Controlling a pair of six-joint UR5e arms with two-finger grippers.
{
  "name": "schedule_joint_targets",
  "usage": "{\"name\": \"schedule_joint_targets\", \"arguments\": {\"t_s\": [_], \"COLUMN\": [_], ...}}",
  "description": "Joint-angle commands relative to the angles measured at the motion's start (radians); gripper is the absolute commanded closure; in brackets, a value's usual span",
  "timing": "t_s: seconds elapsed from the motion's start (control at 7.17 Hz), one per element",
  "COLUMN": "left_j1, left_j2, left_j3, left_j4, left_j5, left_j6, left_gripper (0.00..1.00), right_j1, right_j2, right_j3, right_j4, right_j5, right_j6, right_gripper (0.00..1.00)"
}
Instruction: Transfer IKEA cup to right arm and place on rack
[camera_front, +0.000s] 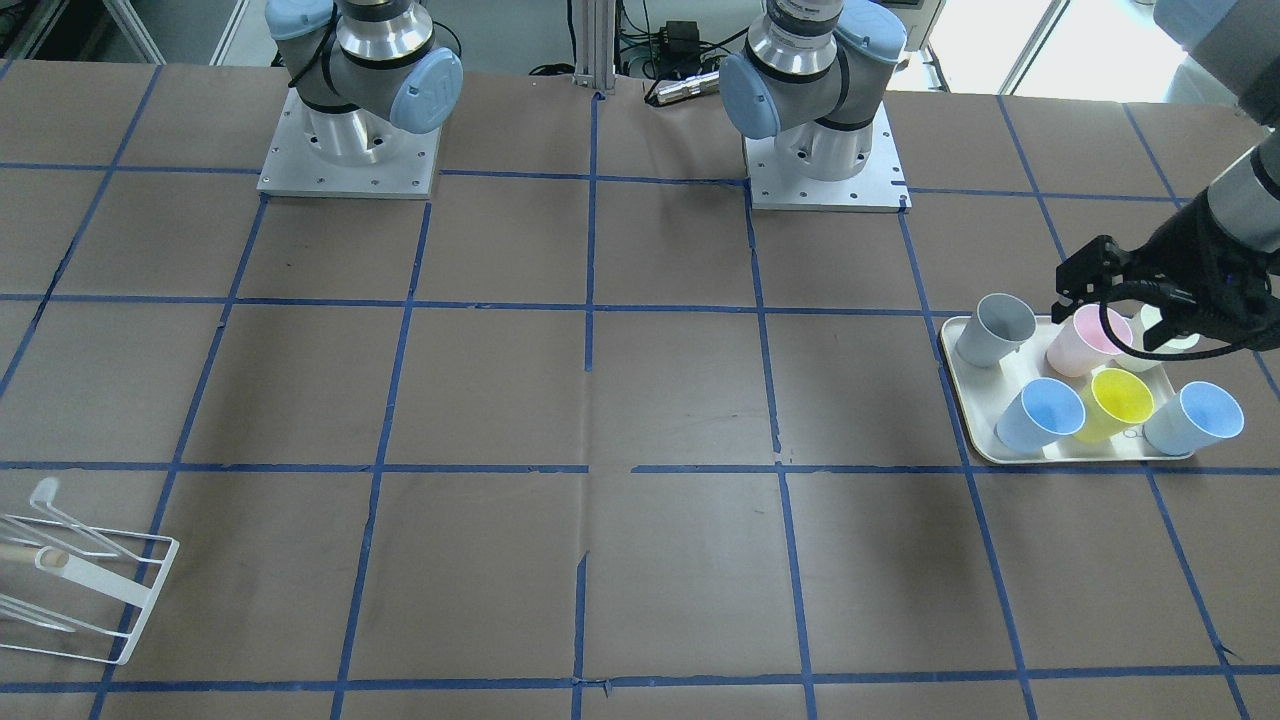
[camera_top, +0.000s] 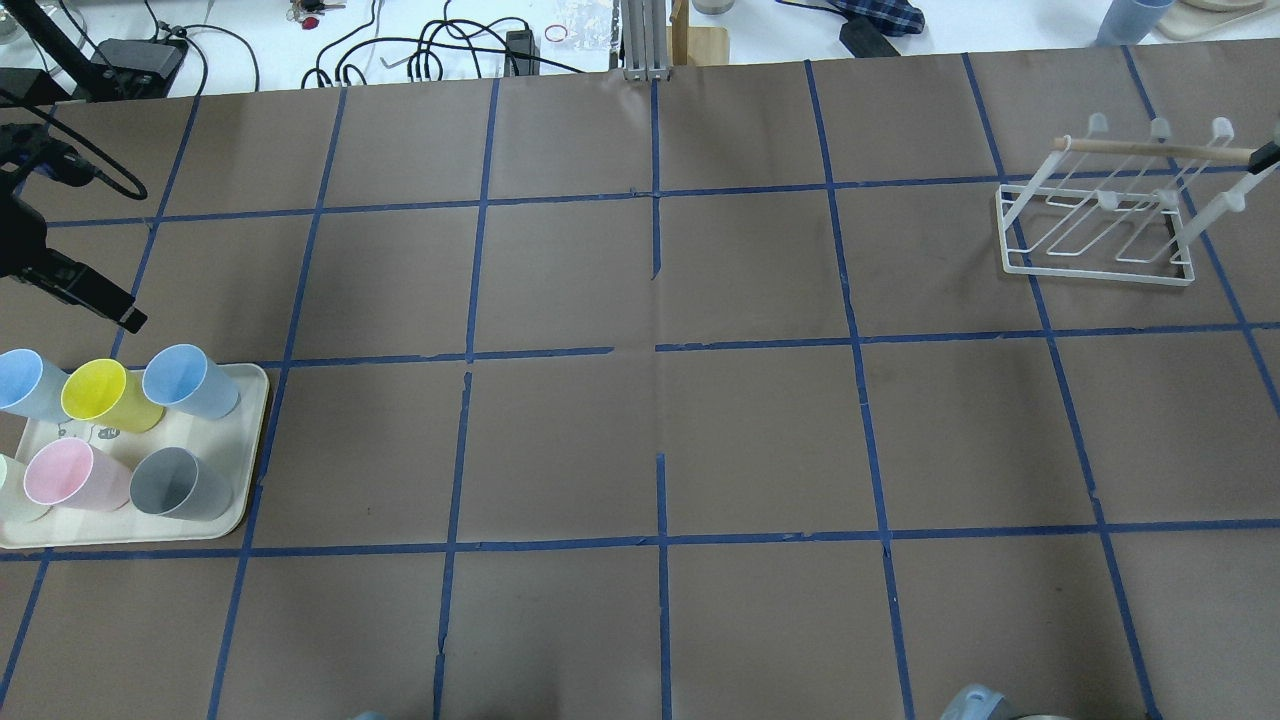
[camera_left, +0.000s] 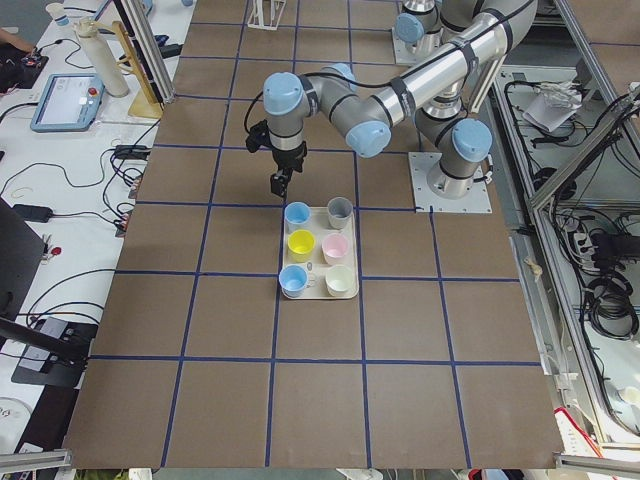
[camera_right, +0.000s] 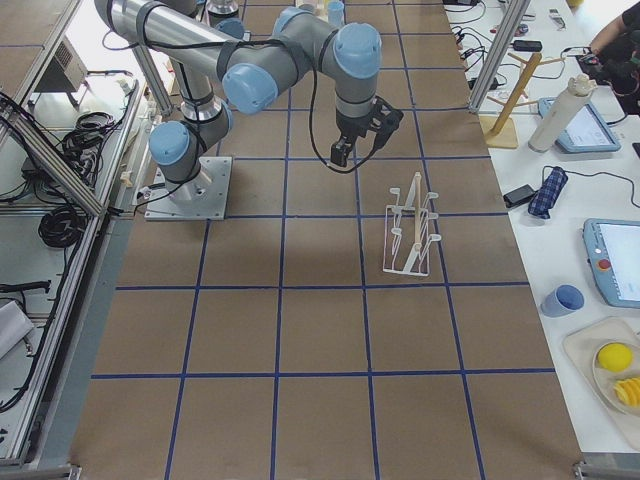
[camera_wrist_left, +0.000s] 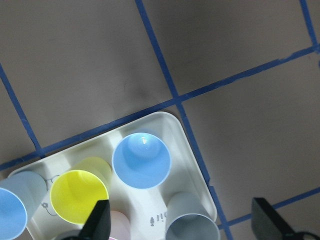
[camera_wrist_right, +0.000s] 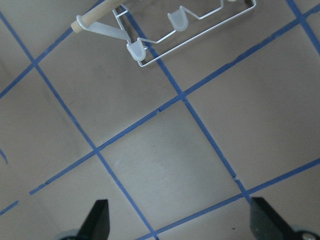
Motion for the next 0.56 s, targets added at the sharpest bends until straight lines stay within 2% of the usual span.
{"name": "schedule_joint_targets", "arguments": {"t_s": [0.0,0.28,0.42], "left_j1": [0.028,0.028,0.028], "left_j2": [-0.067,-0.12,-0.137], "left_j3": [-0.027,-0.022,-0.028], "left_j4": [0.084,0.089,0.087], "left_j5": [-0.002,0.0,0.001], "left_j6": [0.082,0.144,0.152], "left_gripper": [0.0,0.0,0.0], "right_j1": [-0.071,-0.072,-0.069], "right_j2": [0.047,0.082,0.104], "right_j3": [0.002,0.007,0.014], "right_j4": [0.184,0.281,0.389], "right_j5": [0.234,0.36,0.429], "right_j6": [-0.082,-0.172,-0.235], "right_gripper": [0.0,0.0,0.0]}}
